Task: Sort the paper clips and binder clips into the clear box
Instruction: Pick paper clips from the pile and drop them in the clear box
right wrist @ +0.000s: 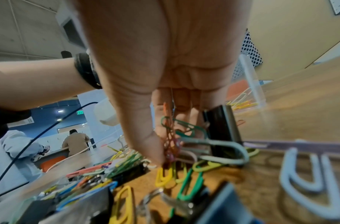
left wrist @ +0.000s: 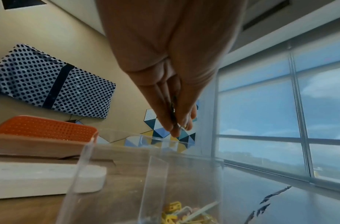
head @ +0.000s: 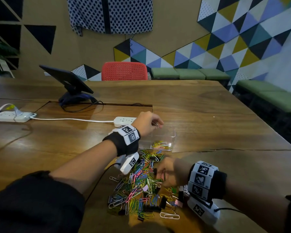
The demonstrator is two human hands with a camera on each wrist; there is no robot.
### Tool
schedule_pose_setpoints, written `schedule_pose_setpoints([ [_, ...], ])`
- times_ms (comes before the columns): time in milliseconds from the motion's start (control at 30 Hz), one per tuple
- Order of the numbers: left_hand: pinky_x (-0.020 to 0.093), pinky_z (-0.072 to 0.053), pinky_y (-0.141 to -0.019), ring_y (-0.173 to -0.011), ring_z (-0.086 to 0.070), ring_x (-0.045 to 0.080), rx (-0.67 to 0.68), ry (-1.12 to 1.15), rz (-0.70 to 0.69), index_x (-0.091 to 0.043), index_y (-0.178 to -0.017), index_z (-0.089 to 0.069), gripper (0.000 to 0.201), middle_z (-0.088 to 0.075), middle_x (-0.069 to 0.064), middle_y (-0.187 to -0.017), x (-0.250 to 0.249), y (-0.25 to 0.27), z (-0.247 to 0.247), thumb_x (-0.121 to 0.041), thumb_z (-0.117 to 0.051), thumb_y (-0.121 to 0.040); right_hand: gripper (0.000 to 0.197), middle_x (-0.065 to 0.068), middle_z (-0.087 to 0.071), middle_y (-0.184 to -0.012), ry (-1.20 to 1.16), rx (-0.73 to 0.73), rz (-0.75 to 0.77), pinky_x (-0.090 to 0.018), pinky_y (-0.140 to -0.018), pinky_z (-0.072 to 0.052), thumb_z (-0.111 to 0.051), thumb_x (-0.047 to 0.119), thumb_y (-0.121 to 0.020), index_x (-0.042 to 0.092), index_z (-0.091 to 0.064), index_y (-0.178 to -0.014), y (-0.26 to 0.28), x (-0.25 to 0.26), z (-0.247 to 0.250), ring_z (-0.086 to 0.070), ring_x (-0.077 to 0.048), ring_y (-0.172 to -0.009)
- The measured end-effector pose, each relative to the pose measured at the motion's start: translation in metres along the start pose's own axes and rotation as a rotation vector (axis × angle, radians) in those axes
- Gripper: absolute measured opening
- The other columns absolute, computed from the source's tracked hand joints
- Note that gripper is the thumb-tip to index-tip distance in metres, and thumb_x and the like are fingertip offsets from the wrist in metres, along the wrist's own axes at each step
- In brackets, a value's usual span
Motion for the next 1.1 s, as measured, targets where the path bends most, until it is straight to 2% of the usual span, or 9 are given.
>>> schedule_pose_setpoints([
  [133,0.023,-0.050,-0.091,-0.095,-0.067,0.013,0.057,-0.055,-0.002,-0.008,-0.102,-0.071,0.021,-0.073,0.005,-0.098,0.000,-0.009,-0.017,-0.001,-0.065,-0.082,0.029,0.000,-0.070,-0.095,-0.110,-0.046,0.015,-0.027,-0.085,-0.051,-0.071,0.017,-0.079,0.011,-0.068,-0.108,0.005,-0.005,0.009,-0.062,-0.012,-0.084],
  [300,0.023,-0.050,-0.088,-0.094,-0.066,0.015,0.163,-0.094,0.014,-0.007,-0.106,-0.068,0.020,-0.071,0.007,-0.103,0.008,-0.011,-0.041,-0.004,-0.060,-0.088,0.031,-0.004,-0.070,-0.107,-0.266,-0.089,-0.024,-0.013,-0.073,-0.046,-0.072,0.018,-0.080,0.012,-0.067,-0.109,0.010,-0.017,0.016,-0.064,-0.011,-0.090],
  [433,0.025,-0.047,-0.091,-0.098,-0.065,0.016,0.178,-0.105,0.022,-0.007,-0.108,-0.068,0.021,-0.071,0.007,-0.105,0.008,-0.012,-0.043,-0.009,-0.053,-0.093,0.030,-0.007,-0.069,-0.111,-0.371,-0.091,-0.047,-0.009,-0.070,-0.049,-0.070,0.018,-0.081,0.010,-0.067,-0.110,0.011,-0.020,0.018,-0.065,-0.017,-0.097],
  [500,0.020,-0.043,-0.088,-0.101,-0.064,0.016,0.179,-0.115,0.007,-0.008,-0.110,-0.068,0.023,-0.071,0.006,-0.107,0.005,-0.011,-0.042,-0.010,-0.051,-0.094,0.030,-0.007,-0.069,-0.110,-0.436,-0.080,-0.073,-0.002,-0.059,-0.046,-0.070,0.018,-0.082,0.009,-0.067,-0.110,0.010,-0.023,0.018,-0.064,-0.013,-0.089],
  [633,0.022,-0.045,-0.087,-0.099,-0.061,0.015,0.118,-0.120,-0.042,-0.010,-0.111,-0.067,0.023,-0.068,0.004,-0.110,-0.001,0.000,-0.030,-0.010,-0.052,-0.093,0.024,-0.002,-0.070,-0.099,-0.521,-0.074,-0.074,-0.007,-0.061,-0.050,-0.070,0.015,-0.081,0.010,-0.067,-0.105,0.009,-0.026,0.019,-0.062,-0.002,-0.075],
  [767,0.010,-0.038,-0.067,-0.084,-0.053,0.008,0.077,-0.137,-0.058,-0.012,-0.103,-0.064,0.015,-0.056,-0.005,-0.095,0.001,0.024,-0.016,-0.015,-0.057,-0.090,0.021,-0.008,-0.071,-0.094,-0.561,-0.102,-0.077,-0.014,-0.067,-0.053,-0.070,0.012,-0.080,0.008,-0.067,-0.101,0.008,-0.030,0.021,-0.062,-0.003,-0.069],
  [867,0.011,-0.036,-0.059,-0.078,-0.052,0.006,0.231,-0.170,0.029,-0.016,-0.099,-0.061,0.011,-0.054,-0.008,-0.089,0.018,0.049,-0.020,-0.020,-0.060,-0.089,0.016,-0.001,-0.069,-0.082,-0.564,-0.113,-0.045,-0.021,-0.075,-0.054,-0.071,0.011,-0.080,0.012,-0.067,-0.096,0.009,-0.032,0.026,-0.063,-0.005,-0.068],
  [1000,0.017,-0.042,-0.073,-0.088,-0.054,0.011,0.461,-0.290,0.145,-0.018,-0.107,-0.057,0.025,-0.058,-0.003,-0.100,0.046,0.090,-0.034,-0.032,-0.062,-0.087,0.011,0.004,-0.067,-0.077,-0.554,-0.184,0.008,-0.016,-0.069,-0.053,-0.070,0.010,-0.080,0.016,-0.066,-0.088,0.017,-0.032,0.043,-0.064,0.002,-0.063],
  [1100,0.023,-0.043,-0.084,-0.098,-0.050,0.013,0.470,-0.356,0.139,-0.019,-0.115,-0.053,0.038,-0.055,0.000,-0.114,0.053,0.107,-0.036,-0.040,-0.063,-0.085,0.015,0.001,-0.067,-0.078,-0.552,-0.241,0.023,-0.013,-0.067,-0.053,-0.071,0.009,-0.080,0.007,-0.067,-0.095,0.023,-0.031,0.060,-0.063,0.005,-0.059],
])
Point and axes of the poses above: each hand's wrist, its own y-axis away from the middle knuckle, its own z-axis out of the back of the hand, x = y × z, the point moved 7 cm from there along -y, towards the middle knuckle
